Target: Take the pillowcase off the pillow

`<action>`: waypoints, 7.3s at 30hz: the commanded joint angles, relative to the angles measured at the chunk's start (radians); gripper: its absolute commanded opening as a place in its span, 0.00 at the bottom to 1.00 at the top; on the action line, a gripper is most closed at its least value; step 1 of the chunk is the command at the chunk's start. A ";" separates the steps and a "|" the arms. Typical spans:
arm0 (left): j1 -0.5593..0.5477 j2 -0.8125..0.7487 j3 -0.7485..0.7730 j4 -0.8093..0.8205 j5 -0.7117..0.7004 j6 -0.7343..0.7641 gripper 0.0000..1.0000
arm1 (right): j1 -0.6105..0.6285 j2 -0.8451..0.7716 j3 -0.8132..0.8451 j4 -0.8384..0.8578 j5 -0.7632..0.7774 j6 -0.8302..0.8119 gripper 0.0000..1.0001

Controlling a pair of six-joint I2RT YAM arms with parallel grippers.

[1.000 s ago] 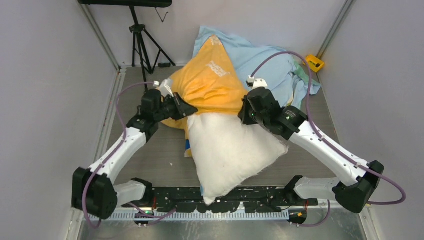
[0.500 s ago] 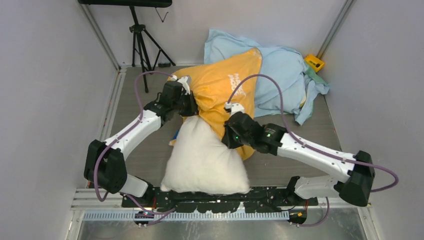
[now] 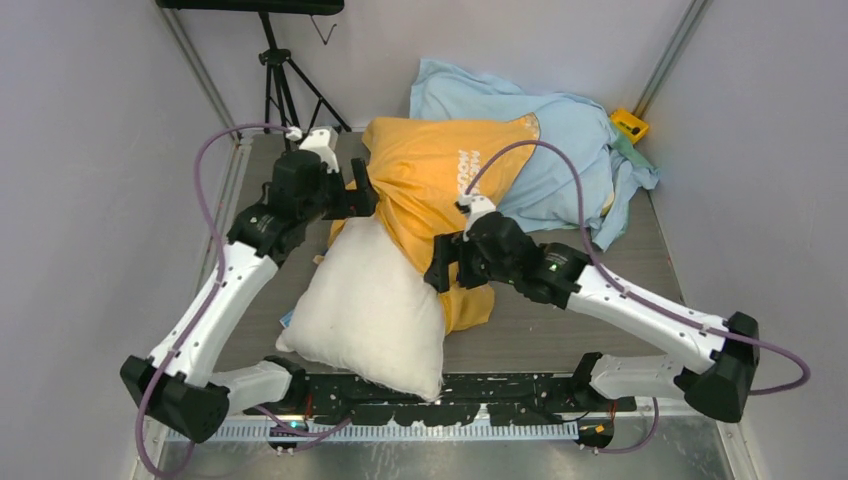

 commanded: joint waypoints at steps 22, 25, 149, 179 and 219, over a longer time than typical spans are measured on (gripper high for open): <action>-0.694 -0.039 -0.063 -0.418 -0.267 -0.267 1.00 | -0.185 -0.065 -0.267 0.366 -0.222 0.180 0.32; -0.694 -0.015 -0.096 -0.403 -0.308 -0.269 1.00 | -0.184 -0.080 -0.276 0.378 -0.216 0.185 0.28; -0.181 0.003 -0.085 0.056 0.121 0.074 0.86 | -0.003 -0.121 0.116 -0.379 0.250 0.063 0.89; -0.127 -0.279 -0.399 0.047 0.164 -0.034 0.89 | 0.039 -0.062 0.092 -0.351 0.537 0.097 0.00; 0.005 0.137 -0.394 0.286 0.256 -0.018 0.00 | -0.167 -0.370 0.171 -0.369 0.737 -0.077 0.00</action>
